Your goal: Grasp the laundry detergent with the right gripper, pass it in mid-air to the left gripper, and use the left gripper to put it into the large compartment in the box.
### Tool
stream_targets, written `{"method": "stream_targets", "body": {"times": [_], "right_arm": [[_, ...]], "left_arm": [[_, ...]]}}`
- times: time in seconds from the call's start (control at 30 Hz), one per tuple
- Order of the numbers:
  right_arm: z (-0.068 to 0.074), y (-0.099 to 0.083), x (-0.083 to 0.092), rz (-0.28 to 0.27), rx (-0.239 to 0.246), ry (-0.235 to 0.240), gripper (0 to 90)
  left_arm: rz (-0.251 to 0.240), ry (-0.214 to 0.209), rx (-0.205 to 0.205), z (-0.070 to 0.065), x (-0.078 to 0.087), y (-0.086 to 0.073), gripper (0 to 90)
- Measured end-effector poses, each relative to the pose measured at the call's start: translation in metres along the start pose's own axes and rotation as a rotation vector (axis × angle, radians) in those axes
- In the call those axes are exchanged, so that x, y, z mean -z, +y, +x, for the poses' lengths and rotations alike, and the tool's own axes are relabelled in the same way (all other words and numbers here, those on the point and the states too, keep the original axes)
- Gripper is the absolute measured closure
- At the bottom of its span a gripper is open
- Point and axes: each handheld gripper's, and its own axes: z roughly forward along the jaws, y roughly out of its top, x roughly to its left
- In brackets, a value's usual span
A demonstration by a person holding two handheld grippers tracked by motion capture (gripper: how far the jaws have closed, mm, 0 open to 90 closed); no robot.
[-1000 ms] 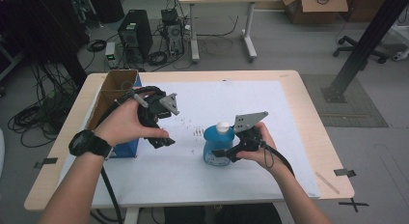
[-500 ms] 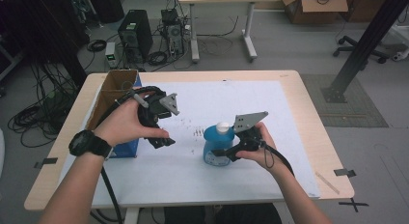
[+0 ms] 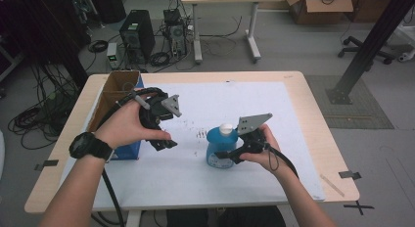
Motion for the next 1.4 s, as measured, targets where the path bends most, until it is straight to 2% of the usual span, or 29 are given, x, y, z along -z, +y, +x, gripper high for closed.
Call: {"method": "stream_targets", "body": {"times": [0.8,1.4], "right_arm": [[-0.0009,-0.0014,0.0030,-0.001,0.005,-0.022,40.1],[-0.0009,-0.0003,0.0033,0.002,0.016,-0.023,41.4]], "left_arm": [[0.000,-0.002,-0.005,-0.0005,-0.0007,0.0020,3.9],[-0.007,0.002,-0.006,-0.0005,0.0011,0.0039,3.9]]}}
